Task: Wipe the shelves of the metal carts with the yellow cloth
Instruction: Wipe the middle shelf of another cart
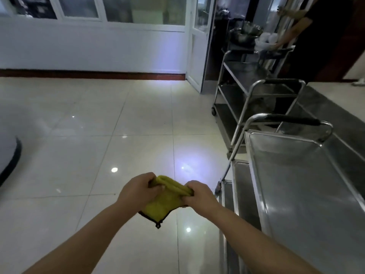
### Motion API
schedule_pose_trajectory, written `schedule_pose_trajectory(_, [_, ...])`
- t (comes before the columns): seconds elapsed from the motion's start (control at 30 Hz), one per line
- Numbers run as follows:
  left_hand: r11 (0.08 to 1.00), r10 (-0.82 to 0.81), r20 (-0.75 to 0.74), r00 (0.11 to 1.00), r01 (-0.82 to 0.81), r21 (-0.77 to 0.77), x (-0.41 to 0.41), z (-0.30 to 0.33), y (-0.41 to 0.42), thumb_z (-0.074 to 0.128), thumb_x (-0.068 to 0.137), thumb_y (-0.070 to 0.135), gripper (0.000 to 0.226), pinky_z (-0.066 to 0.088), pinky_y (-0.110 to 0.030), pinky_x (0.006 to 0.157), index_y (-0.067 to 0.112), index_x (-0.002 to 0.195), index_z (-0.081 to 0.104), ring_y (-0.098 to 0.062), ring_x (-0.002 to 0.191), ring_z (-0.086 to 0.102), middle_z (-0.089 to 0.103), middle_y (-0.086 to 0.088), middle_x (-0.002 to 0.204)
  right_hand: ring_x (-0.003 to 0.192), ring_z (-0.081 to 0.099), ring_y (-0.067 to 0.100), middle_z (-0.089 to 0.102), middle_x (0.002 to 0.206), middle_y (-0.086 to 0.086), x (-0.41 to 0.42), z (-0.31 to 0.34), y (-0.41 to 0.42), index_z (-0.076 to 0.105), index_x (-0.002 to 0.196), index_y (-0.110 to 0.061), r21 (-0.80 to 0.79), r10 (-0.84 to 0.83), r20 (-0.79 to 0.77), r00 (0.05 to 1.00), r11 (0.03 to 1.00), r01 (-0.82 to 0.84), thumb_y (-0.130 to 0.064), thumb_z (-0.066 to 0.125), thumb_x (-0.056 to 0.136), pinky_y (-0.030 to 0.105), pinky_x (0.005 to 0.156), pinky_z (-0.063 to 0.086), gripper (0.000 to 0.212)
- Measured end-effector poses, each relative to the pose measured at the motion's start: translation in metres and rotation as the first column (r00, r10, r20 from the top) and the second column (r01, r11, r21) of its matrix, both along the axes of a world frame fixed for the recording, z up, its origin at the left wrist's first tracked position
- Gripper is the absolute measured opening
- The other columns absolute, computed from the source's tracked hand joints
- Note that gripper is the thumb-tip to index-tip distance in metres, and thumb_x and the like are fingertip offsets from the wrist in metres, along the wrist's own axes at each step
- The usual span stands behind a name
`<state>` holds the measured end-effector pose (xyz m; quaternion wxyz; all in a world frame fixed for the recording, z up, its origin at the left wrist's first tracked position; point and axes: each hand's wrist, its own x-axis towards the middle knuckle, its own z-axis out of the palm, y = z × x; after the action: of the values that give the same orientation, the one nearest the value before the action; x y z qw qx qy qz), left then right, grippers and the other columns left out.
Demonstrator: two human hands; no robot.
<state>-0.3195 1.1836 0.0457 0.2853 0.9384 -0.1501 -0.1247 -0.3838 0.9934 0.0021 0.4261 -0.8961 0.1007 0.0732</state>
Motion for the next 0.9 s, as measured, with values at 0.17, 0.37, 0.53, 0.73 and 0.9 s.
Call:
schedule_pose_trajectory(0.17, [0.985,-0.171,-0.065,0.983,0.169,-0.036,0.062,-0.012,-0.050,0.060,0.088,0.030,0.026,0.037,-0.027,0.060,0.023,0.069,0.045,-0.012,0.067,0.048,0.050,0.005,0.067,0.076,0.063,0.024,0.061,0.079,0.004,0.024,-0.004,-0.041,0.060,0.081,-0.014,0.048,-0.226,0.026,0.974,0.973,0.225,-0.017,0.061,0.079,0.047,0.071,0.056,0.003])
schedule_pose_trajectory(0.37, [0.867,-0.499,-0.105,0.860,0.498,-0.038,0.120,-0.035,-0.131,0.057,0.090,0.032,0.013,0.032,-0.023,0.057,0.029,0.080,0.049,-0.010,0.070,0.048,0.048,0.009,0.071,0.071,0.064,0.016,0.061,0.079,0.000,0.022,-0.017,-0.073,0.059,0.080,-0.024,0.109,-0.567,-0.032,0.823,0.817,0.566,-0.017,0.065,0.083,0.028,0.053,0.056,0.009])
schedule_pose_trajectory(0.53, [0.620,-0.771,-0.161,0.616,0.784,0.028,0.167,-0.054,-0.191,0.056,0.090,0.030,0.023,0.031,-0.021,0.056,0.031,0.071,0.044,-0.013,0.077,0.050,0.051,0.009,0.073,0.064,0.065,0.015,0.063,0.073,-0.002,0.029,-0.035,-0.073,0.059,0.075,-0.031,0.060,-0.784,-0.117,0.609,0.607,0.793,-0.026,0.066,0.082,0.031,0.053,0.056,0.011])
schedule_pose_trajectory(0.73, [0.276,-0.942,-0.170,0.289,0.956,0.095,0.187,-0.077,-0.247,0.059,0.088,0.030,0.013,0.030,-0.016,0.056,0.032,0.077,0.052,-0.007,0.076,0.048,0.050,0.011,0.080,0.065,0.060,0.008,0.063,0.075,-0.004,0.040,-0.058,-0.035,0.062,0.084,-0.022,0.000,-0.951,-0.178,0.254,0.258,0.966,-0.028,0.068,0.083,0.024,0.059,0.053,0.008])
schedule_pose_trajectory(0.9, [0.071,-0.971,-0.224,0.082,0.996,0.055,0.137,-0.116,-0.276,0.058,0.090,0.028,0.017,0.034,-0.016,0.061,0.021,0.103,0.065,-0.012,0.087,0.055,0.058,0.002,0.097,0.061,0.053,0.003,0.055,0.065,-0.012,0.016,-0.084,-0.011,0.051,0.067,-0.034,-0.051,-0.974,-0.204,-0.095,-0.086,0.995,-0.028,0.068,0.082,0.016,0.053,0.040,0.024])
